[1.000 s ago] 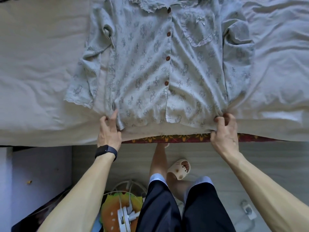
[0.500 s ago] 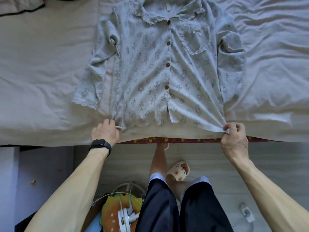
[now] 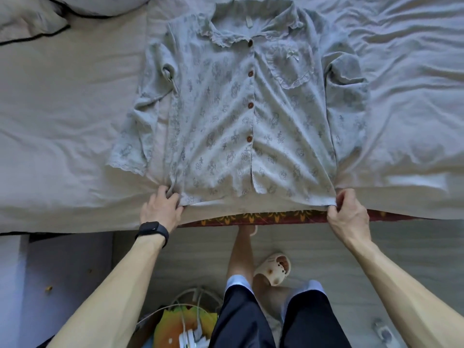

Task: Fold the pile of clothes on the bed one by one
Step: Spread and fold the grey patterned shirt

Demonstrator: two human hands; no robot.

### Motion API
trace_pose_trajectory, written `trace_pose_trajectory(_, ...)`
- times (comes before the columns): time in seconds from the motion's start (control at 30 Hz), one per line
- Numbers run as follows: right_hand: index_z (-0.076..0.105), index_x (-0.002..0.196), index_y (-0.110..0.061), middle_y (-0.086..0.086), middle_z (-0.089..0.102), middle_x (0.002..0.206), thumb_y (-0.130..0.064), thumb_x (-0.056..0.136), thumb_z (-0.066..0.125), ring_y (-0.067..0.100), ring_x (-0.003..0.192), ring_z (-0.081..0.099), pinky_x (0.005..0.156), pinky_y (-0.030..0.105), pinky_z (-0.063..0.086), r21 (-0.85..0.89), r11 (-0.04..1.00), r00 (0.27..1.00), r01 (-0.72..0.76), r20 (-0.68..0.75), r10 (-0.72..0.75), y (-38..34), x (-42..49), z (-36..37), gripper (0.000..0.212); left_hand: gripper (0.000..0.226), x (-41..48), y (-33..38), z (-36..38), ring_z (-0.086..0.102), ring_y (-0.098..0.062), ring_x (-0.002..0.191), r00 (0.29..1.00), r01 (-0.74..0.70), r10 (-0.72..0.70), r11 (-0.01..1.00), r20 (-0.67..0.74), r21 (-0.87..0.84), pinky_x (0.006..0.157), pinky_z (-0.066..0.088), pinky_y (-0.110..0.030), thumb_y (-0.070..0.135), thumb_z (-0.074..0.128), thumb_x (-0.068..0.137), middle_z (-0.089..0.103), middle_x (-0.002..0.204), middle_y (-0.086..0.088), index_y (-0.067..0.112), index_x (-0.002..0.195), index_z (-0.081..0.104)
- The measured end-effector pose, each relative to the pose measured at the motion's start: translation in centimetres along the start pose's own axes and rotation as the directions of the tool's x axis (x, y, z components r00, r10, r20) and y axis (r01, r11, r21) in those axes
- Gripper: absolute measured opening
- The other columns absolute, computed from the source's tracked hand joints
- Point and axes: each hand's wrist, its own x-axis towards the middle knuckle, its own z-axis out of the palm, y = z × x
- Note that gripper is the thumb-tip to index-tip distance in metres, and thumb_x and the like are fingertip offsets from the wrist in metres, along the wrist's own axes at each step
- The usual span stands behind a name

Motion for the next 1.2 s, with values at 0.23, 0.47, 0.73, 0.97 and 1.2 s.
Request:
trace_pose_trajectory(0.23,0.049,0.097,-0.014,0.009,0.052,0.094,-0.006,0.093,0.053,0.033,0.078,0.048,0.072,0.039,0.036,0.018,0.997,0.994,0.076,-0.076,-0.075,-0.4,-4.7,-6.3,0.010,0.029,-5.7,-3.3,-2.5,0.063,-0.015,0.070,0.973,-0.033,-0.109,0.805,-0.203,-0.592,0.071,0.056,-0.039,0.049,0.065,0.089,0.052,0.122,0.002,0.023,0.079,0.067)
trace_pose_trajectory(0.47,0.053,0.121,-0.002,0.030,0.055,0.117,-0.026,0.090,0.031,0.042,0.104,0.053,0.084,0.040,0.035,0.161,0.978,0.981,-0.131,-0.120,0.151,-0.7,-3.5,-5.1,0.045,0.027,-6.1,-0.3,-2.9,0.052,-0.027,0.076,0.971,0.159,-0.224,0.867,-0.083,-0.473,0.060,0.037,-0.032,0.028,0.058,0.093,0.055,0.091,0.002,0.019,0.069,0.048)
trace_pose_trajectory(0.73,0.046,0.119,-0.012,0.010,0.061,0.096,-0.028,0.097,0.055,0.032,0.088,0.056,0.077,0.033,0.036,0.294,0.915,0.959,-0.275,0.015,0.283,-1.2,-1.8,-1.3,0.029,0.011,-4.3,2.7,-1.3,0.062,-0.032,0.074,0.893,0.336,-0.447,0.585,0.052,-0.738,0.067,0.047,-0.037,0.023,0.057,0.089,0.064,0.079,-0.003,0.025,0.095,0.048)
trace_pose_trajectory(0.97,0.046,0.089,-0.015,0.010,0.052,0.083,-0.006,0.086,0.053,0.030,0.077,0.046,0.067,0.035,0.029,0.183,0.982,0.989,-0.046,-0.131,0.071,-1.4,-2.9,-3.4,0.012,0.017,-6.4,1.8,-2.9,0.054,-0.025,0.075,0.965,0.111,-0.227,0.809,-0.132,-0.577,0.064,0.040,-0.032,0.014,0.059,0.089,0.056,0.080,0.001,0.027,0.099,0.058)
trace_pose_trajectory(1.2,0.049,0.103,-0.015,0.010,0.050,0.095,0.002,0.088,0.047,0.032,0.075,0.048,0.070,0.038,0.036,-0.056,0.998,1.000,0.002,0.002,-0.002,2.6,-6.5,-4.5,0.023,0.019,-10.3,-3.0,-1.1,0.056,-0.039,0.058,0.942,0.049,-0.154,0.942,-0.298,-0.333,0.053,0.045,-0.041,0.006,0.060,0.089,0.058,0.095,-0.016,0.018,0.103,0.061)
